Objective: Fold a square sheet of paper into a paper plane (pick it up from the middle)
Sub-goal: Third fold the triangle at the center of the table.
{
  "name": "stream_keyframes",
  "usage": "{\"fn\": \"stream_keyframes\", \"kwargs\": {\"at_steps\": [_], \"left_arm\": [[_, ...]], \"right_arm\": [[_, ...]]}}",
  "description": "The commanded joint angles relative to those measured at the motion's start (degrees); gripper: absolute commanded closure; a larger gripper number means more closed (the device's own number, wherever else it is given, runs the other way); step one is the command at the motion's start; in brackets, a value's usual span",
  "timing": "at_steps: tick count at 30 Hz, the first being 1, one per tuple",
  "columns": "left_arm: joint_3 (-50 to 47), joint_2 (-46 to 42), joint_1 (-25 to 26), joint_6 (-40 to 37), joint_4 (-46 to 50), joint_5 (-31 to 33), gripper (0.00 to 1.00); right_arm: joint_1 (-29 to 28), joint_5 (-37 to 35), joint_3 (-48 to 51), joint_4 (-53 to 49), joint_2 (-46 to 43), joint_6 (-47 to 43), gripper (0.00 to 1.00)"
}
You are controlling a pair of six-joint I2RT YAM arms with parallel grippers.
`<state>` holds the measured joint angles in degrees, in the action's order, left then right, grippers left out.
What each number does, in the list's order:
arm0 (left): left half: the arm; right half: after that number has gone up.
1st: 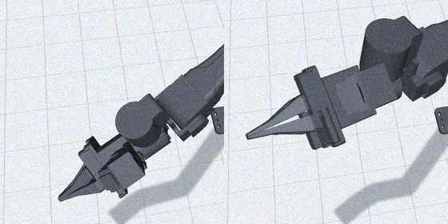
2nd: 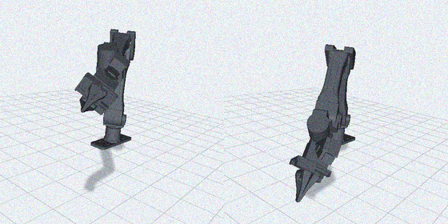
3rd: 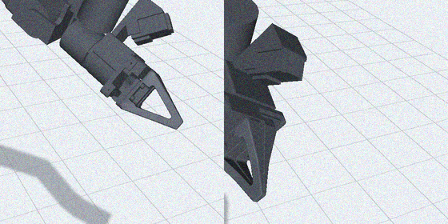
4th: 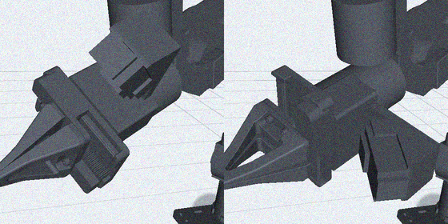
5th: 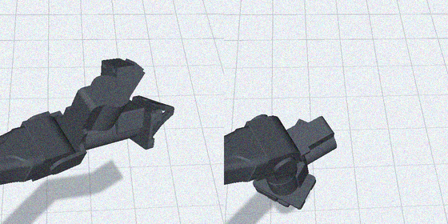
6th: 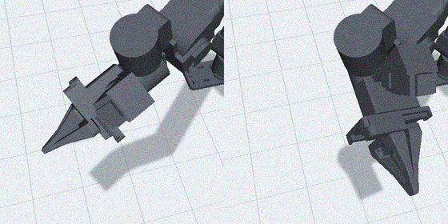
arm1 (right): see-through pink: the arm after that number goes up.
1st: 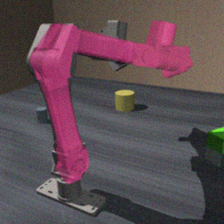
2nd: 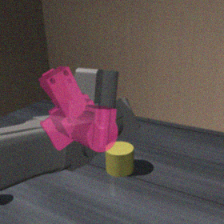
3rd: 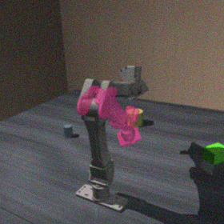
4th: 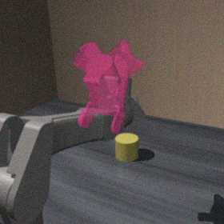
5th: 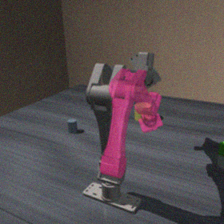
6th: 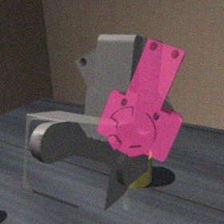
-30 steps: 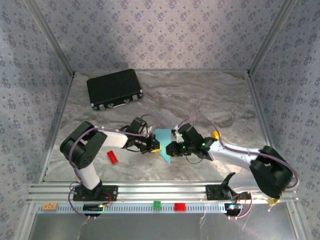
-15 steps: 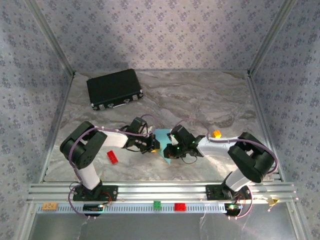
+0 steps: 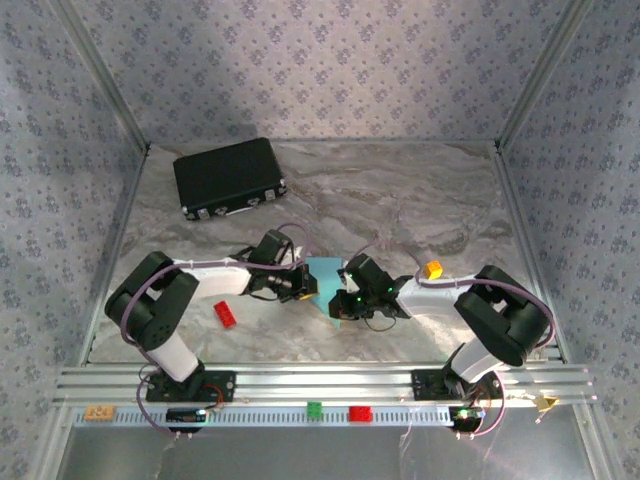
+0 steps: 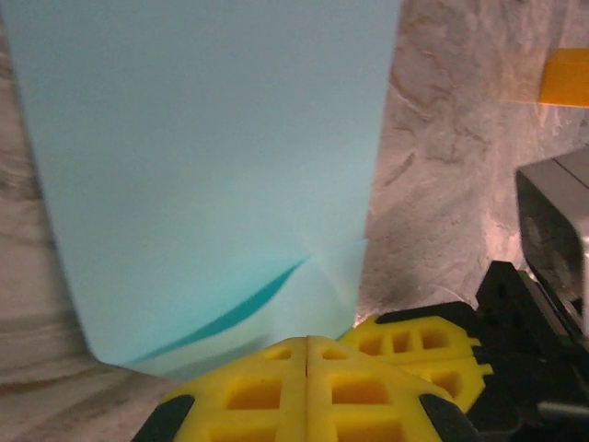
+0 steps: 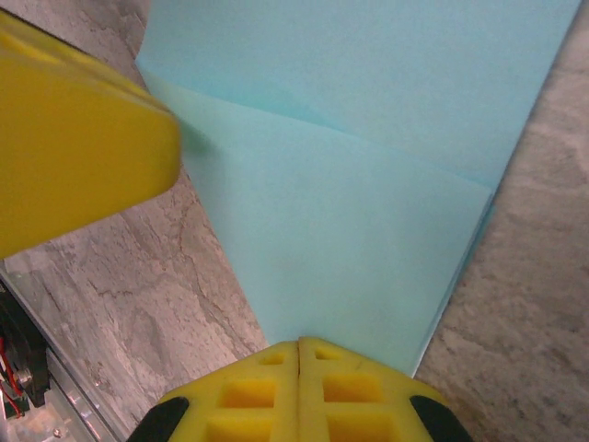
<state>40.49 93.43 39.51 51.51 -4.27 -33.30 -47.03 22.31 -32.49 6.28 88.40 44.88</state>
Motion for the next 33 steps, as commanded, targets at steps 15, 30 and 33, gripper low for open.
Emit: {"fn": "stream_keyframes", "kwargs": {"at_steps": [15,30,33], "left_arm": [[-0.79,6.86,0.52,-1.51,-0.74,0.96,1.00],[0.91,5.45,-5.76,-5.32,3.99,1.82,1.00],[0.90,5.37,-7.15,-5.67,4.27,1.88,1.00]], "right_arm": [[-0.20,-3.90,1.98,-5.78,2.83,0.73,1.00],[0.53,-4.55,2.16,-8.17,1.63,-1.00,1.00],[0.92,-4.55,2.34,-8.65,1.06,-1.38,1.00]]}}
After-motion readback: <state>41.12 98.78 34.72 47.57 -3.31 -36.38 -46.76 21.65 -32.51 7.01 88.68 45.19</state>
